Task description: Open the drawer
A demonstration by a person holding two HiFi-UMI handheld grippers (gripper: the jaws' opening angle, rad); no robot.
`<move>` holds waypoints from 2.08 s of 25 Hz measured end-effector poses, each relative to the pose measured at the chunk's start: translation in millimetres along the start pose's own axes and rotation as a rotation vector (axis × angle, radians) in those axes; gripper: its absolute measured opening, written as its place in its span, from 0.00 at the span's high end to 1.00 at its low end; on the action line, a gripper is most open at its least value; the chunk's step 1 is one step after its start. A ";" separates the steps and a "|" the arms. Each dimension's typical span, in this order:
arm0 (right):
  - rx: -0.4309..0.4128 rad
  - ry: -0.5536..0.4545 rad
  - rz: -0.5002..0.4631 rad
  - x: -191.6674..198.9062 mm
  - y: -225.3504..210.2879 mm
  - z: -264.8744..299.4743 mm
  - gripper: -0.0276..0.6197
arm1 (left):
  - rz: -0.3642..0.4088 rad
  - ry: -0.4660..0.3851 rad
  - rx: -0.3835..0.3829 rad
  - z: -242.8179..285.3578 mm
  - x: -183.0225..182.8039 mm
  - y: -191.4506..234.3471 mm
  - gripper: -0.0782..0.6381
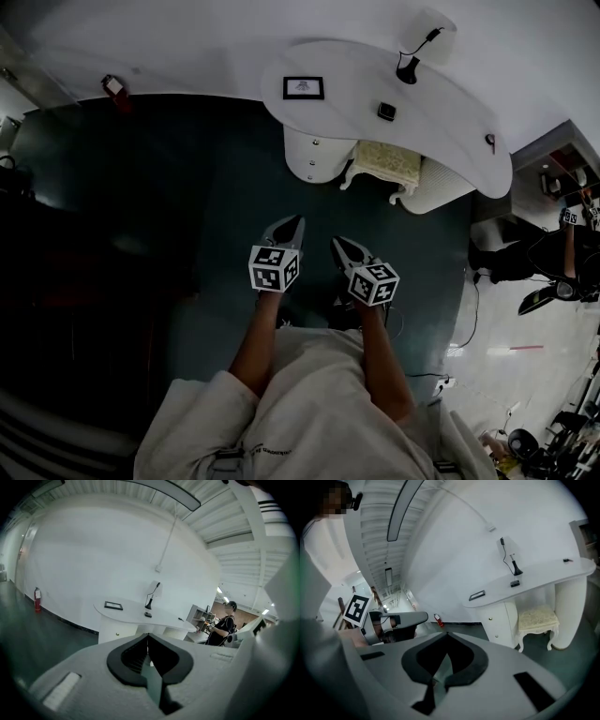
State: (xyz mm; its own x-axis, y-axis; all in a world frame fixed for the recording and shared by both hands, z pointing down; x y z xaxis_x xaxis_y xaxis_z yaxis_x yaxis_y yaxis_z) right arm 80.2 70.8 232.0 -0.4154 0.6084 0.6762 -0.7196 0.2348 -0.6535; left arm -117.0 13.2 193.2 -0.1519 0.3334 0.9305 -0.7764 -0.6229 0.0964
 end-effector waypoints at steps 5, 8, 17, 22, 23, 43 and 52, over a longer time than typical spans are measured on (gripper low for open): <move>-0.107 0.012 -0.036 -64.9 -28.7 24.0 0.94 | 0.037 0.005 -0.059 42.4 -27.2 -8.3 0.88; -0.143 -0.015 0.001 -97.6 -54.5 30.2 0.94 | 0.062 0.008 -0.084 63.7 -39.9 -20.5 0.88; -0.167 0.051 -0.032 -137.0 -89.3 68.1 0.93 | 0.076 0.054 -0.168 89.5 -49.1 -38.0 0.88; -0.111 0.106 -0.118 -159.4 -114.6 85.4 0.93 | 0.111 0.067 -0.196 112.5 -58.8 -31.2 0.88; -0.087 0.100 -0.121 -164.3 -118.3 90.1 0.94 | 0.128 0.068 -0.206 117.9 -61.4 -27.2 0.88; 0.117 -0.141 -0.372 -88.8 -201.6 250.0 0.93 | 0.236 -0.089 -0.205 273.4 77.1 94.4 0.88; 0.119 -0.138 -0.442 7.2 -275.1 333.6 0.93 | 0.329 -0.110 -0.140 340.5 204.9 133.9 0.88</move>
State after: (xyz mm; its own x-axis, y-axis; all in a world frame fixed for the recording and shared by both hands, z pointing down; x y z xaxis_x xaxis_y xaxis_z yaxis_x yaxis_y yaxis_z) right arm 89.5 -242.3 530.1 -0.1190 0.3618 0.9246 -0.8994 0.3551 -0.2547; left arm -43.8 -242.9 517.1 -0.3465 0.0492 0.9368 -0.7745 -0.5785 -0.2561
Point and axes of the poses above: the fingertips, and each gripper's own axes: z forward along the fingers, y to its left, x out of its underside, the point moved 10 cm from there along -z, backward along the fingers, and after that the axes turned 13 degrees about z, right-handed, at the moved point
